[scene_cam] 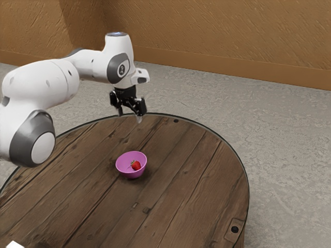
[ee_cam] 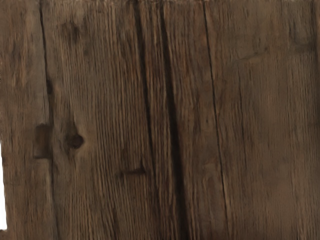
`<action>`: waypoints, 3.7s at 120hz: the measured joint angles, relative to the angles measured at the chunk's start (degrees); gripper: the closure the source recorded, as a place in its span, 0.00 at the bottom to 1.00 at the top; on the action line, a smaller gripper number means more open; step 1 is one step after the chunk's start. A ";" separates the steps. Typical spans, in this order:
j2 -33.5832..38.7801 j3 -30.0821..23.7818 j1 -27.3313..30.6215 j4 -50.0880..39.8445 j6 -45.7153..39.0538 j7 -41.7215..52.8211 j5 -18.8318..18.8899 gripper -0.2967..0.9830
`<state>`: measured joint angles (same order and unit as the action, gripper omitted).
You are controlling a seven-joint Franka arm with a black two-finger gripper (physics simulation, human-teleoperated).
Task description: Take strawberry from the bowl
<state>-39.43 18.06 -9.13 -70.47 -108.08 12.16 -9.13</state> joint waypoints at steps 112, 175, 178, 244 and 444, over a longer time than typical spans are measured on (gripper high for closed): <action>14.78 -10.21 2.65 -32.53 -17.57 61.53 9.90 0.23; 17.73 -14.93 2.71 -39.05 -22.15 72.25 13.06 0.23; 17.77 -14.92 2.71 -39.68 -22.41 72.64 13.06 0.23; 15.79 -14.64 3.21 -40.82 -27.22 78.16 13.19 0.48; 19.48 -26.45 2.83 -43.51 -33.38 77.37 13.18 0.67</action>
<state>-19.96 -8.38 -6.30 -113.98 -141.46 89.53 4.05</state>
